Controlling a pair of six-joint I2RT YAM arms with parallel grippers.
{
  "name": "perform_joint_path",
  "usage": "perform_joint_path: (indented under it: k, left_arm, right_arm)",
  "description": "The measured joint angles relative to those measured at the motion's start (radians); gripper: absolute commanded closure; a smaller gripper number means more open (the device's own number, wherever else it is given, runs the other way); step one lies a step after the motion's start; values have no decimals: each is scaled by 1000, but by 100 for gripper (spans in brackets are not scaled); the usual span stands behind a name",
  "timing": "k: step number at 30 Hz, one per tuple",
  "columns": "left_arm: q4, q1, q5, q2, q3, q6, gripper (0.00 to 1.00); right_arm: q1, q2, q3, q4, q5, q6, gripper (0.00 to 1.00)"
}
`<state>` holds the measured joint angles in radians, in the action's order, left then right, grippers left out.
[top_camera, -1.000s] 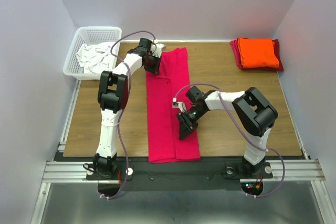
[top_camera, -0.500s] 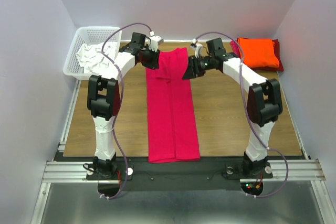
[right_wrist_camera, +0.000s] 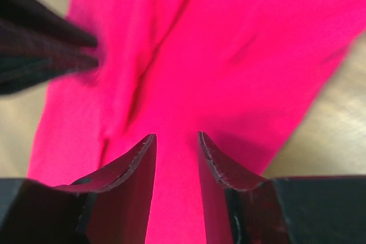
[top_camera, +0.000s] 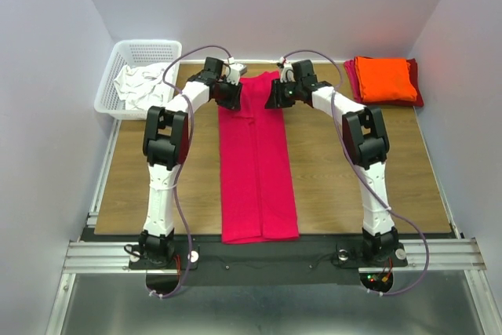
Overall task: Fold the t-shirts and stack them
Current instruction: Fold the tshirt
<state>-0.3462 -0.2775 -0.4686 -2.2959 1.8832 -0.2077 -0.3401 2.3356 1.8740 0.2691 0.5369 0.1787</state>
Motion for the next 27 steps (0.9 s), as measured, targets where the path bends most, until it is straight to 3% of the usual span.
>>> perform_joint_path:
  k: [6,16,27]
  left_arm:
    - [-8,16,-4,-107,123,27,67]
    - [-23,44,-58,-267,369,68,67]
    - [24,45,-84,-327,451,133,59]
  right_arm:
    - [17,71,21,-72,-98,87,63]
    - [68,141,89,-163,-126,162,63]
    - [92,218,200,-180,-121,166,63]
